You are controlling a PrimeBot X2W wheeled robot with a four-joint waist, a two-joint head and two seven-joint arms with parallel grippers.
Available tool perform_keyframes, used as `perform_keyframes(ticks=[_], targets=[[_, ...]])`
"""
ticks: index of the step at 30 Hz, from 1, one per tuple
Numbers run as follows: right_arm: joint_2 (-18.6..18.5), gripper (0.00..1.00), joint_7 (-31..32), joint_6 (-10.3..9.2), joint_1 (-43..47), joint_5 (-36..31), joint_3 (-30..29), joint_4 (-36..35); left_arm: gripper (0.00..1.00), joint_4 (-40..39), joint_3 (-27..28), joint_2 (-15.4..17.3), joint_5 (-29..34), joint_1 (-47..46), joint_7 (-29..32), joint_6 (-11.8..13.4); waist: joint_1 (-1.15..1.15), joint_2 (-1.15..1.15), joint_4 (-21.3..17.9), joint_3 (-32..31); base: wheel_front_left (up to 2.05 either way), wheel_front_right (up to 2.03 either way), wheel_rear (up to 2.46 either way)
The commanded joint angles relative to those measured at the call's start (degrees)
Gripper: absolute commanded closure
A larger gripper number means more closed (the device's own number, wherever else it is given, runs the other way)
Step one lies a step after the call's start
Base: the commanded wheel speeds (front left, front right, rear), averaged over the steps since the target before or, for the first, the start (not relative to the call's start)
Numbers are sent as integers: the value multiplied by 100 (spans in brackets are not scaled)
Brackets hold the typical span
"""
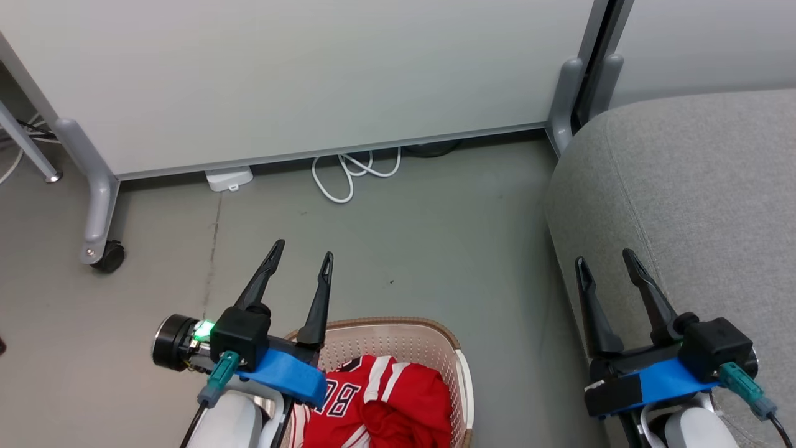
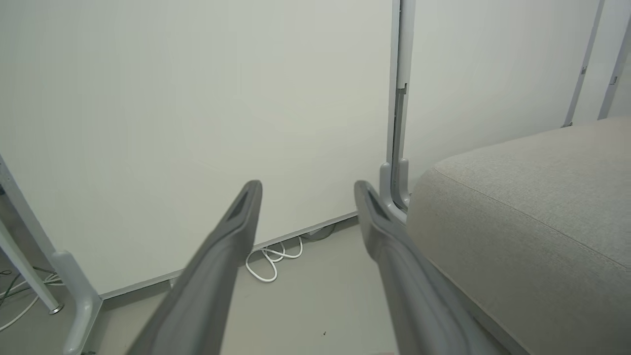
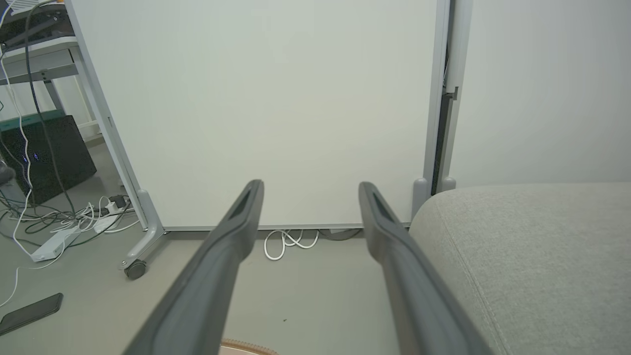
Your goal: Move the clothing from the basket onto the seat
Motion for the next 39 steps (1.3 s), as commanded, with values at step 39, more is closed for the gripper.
perform_keyframes(ticks=[39], targets=[[-20, 0, -27, 13, -1977, -210, 369, -918, 0, 4043, -4827, 1244, -1114, -3410, -17, -38, 0, 0, -1388, 3444, 0, 0, 0]])
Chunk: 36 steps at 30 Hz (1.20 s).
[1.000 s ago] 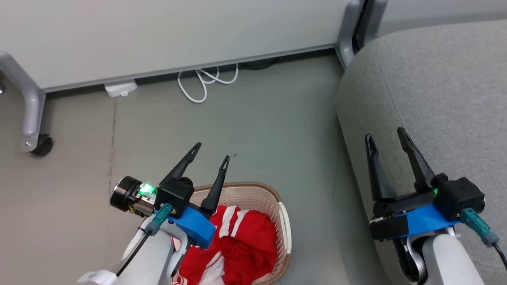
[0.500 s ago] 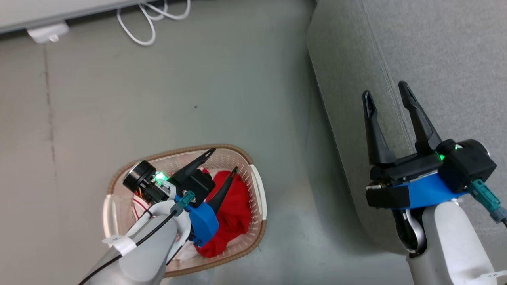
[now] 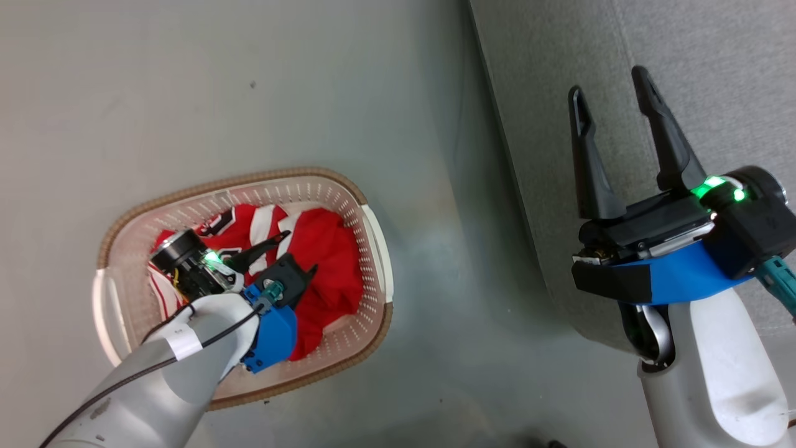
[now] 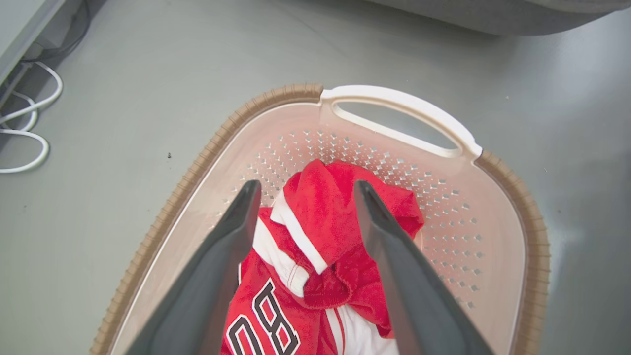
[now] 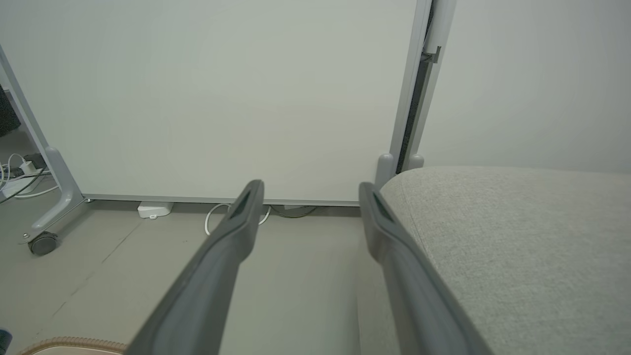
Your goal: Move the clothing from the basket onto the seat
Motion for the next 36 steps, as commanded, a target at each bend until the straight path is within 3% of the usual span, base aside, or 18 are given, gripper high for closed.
perform_keyframes(ticks=[1, 7, 16, 36], targets=[[-12, 0, -24, 13, -126, -42, -2, -65, 0, 91, -77, 41, -58, -140, -16, -6, -1, 0, -104, 307, 0, 0, 0], [-12, 0, -24, 12, -271, -81, -16, -286, 0, 646, -672, 123, -152, -516, -16, -5, -1, 0, -172, 782, 0, 0, 0], [-12, 0, -24, 12, -438, -101, -58, -615, 0, 1225, -1067, 73, 46, -1039, 25, -6, -1, 0, -167, 1377, 0, 0, 0], [-12, 0, -24, 8, -393, -43, -122, -1127, 0, 1510, -1159, 0, 465, -1789, 239, 101, -1, 0, -247, 2160, 0, 0, 0]])
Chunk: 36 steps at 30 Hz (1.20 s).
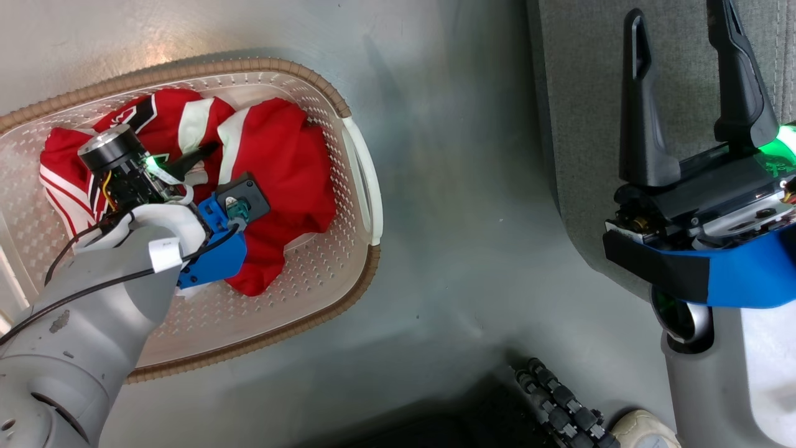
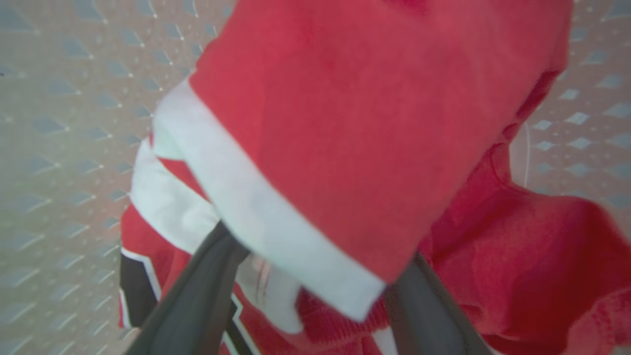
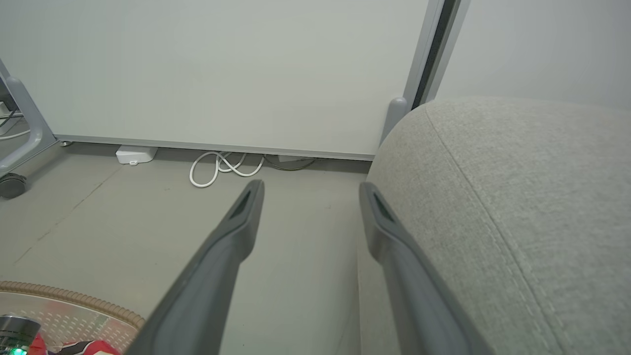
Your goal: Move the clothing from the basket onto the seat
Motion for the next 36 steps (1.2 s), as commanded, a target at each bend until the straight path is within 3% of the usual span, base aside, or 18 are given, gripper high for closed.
perform_keyframes(ticks=[1, 2, 3, 19, 36], targets=[[-12, 0, -24, 3, -13, -11, -17, -51, 0, 22, -7, 3, 14, -116, 62, 21, 0, 0, -4, 28, 0, 0, 0], [-12, 0, -24, 3, -18, -15, -21, -64, 60, 23, -9, -5, 46, -123, 45, 10, 0, 0, -6, 38, 0, 0, 0], [-12, 0, -24, 3, -20, -20, -24, -79, 100, 22, -11, -16, 65, -138, 15, 0, 0, 0, -4, 48, 0, 0, 0], [-12, 0, -24, 3, -91, -185, -76, -59, 100, -199, 12, -434, 101, 45, -213, -36, 0, 0, 326, -316, 0, 0, 0], [-13, 0, -24, 3, 334, -386, -101, 234, 100, -2009, 797, -456, -402, 1153, -225, 283, 0, 0, 947, -1938, 0, 0, 0]])
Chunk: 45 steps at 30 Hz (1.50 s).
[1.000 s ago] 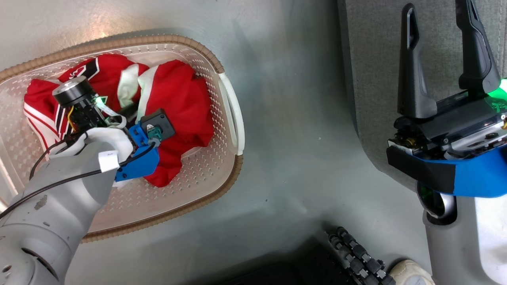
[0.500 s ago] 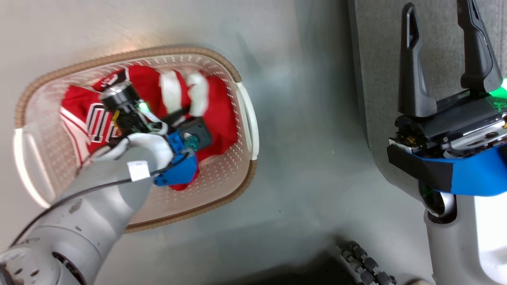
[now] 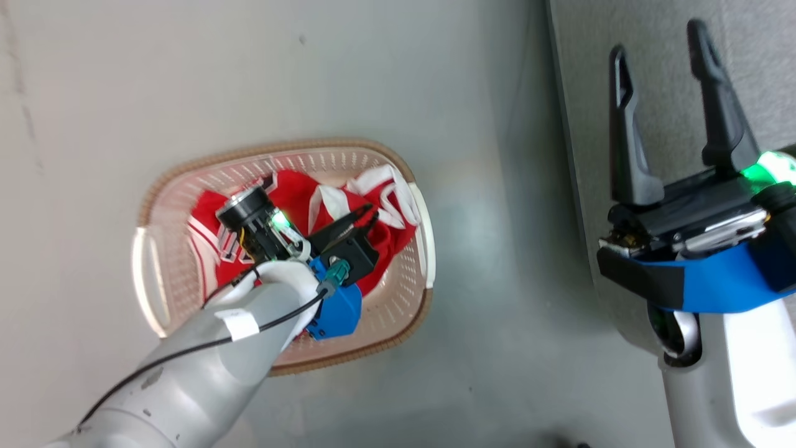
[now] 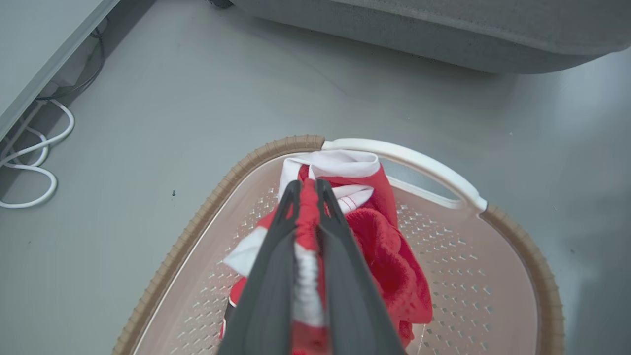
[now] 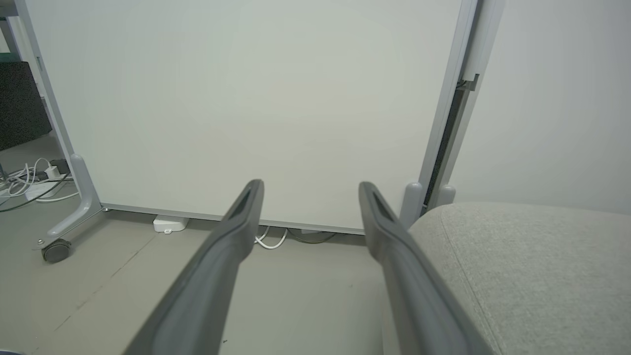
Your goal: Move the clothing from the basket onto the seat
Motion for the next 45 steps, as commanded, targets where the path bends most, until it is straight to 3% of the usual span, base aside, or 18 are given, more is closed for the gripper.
perform_keyframes(ticks=[1, 16, 30, 45], targets=[[-15, 0, -24, 3, 95, -33, -9, 25, 100, -94, 79, 19, -42, 102, -27, 29, 1, 0, 169, -384, 0, 0, 0], [-17, 0, -24, 3, 827, 31, -99, 376, 100, -1460, 1345, 86, -127, 1118, -28, 59, 1, 0, 491, -2015, 0, 0, 0], [-15, 0, -24, 3, 1499, 185, -157, 578, 100, -2505, 2755, -47, -44, 1578, -28, -108, 1, 0, 676, -3254, 0, 0, 0], [-16, 0, -24, 3, 2045, 397, -135, 654, 100, -3008, 3330, -290, -187, 1477, -24, -310, 1, 0, 863, -3915, 0, 0, 0]])
